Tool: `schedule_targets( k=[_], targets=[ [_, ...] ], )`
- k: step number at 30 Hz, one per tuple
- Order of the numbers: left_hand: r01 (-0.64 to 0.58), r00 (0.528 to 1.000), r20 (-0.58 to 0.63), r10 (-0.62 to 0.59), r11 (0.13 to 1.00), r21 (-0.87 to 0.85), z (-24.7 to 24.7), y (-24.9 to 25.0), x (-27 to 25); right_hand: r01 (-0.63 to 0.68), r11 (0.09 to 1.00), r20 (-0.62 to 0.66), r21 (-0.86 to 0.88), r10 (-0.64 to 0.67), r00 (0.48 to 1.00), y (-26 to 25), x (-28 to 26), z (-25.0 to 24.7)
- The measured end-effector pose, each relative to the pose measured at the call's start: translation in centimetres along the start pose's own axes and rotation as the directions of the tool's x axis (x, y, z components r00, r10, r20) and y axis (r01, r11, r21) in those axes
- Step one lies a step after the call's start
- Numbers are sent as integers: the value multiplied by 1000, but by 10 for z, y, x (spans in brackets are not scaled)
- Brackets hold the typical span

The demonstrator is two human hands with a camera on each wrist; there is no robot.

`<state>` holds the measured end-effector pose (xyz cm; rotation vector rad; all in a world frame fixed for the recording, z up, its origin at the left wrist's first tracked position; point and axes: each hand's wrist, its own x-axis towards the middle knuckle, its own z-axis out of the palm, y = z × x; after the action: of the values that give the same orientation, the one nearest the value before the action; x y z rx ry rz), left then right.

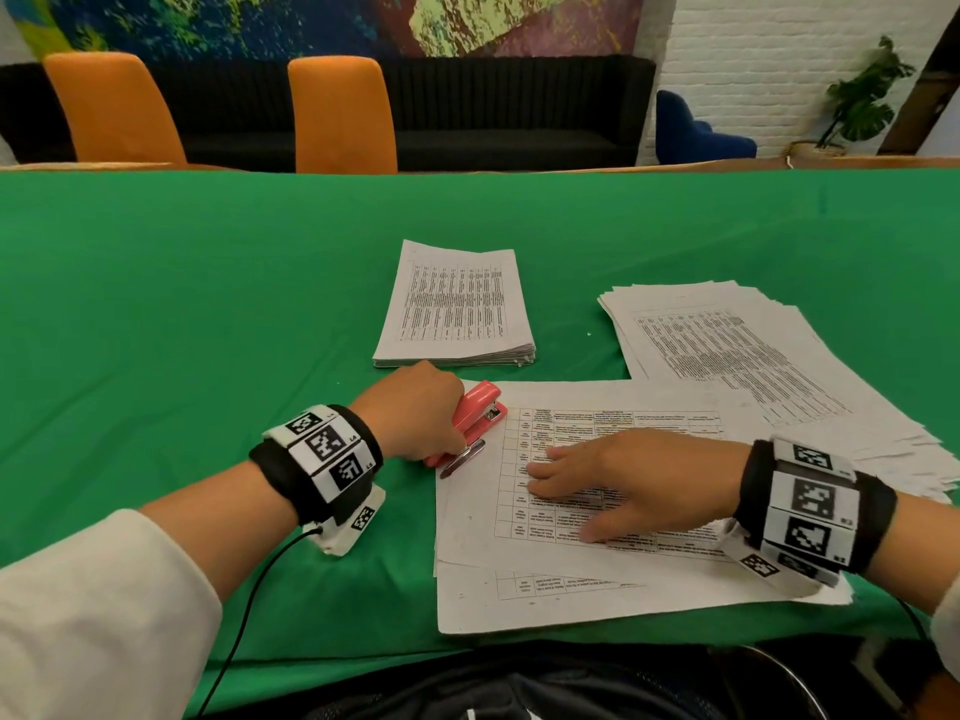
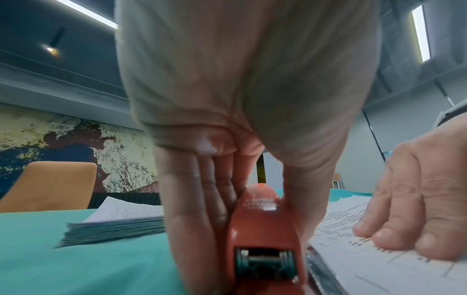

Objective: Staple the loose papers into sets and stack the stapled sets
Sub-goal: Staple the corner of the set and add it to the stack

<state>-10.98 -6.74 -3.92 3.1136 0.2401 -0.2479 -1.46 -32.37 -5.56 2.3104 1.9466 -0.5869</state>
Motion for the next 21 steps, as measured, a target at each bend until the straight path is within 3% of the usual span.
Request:
schedule_targets(
  k=[13, 21],
  targets=[
    [13, 1000, -5, -13, 999, -45, 0, -6, 1, -118, 974, 0, -195, 120, 993, -23, 41, -5],
    [37, 995, 94, -15, 971, -238, -5, -21, 1, -62, 983, 37, -173, 69, 997, -40, 35, -6]
  ],
)
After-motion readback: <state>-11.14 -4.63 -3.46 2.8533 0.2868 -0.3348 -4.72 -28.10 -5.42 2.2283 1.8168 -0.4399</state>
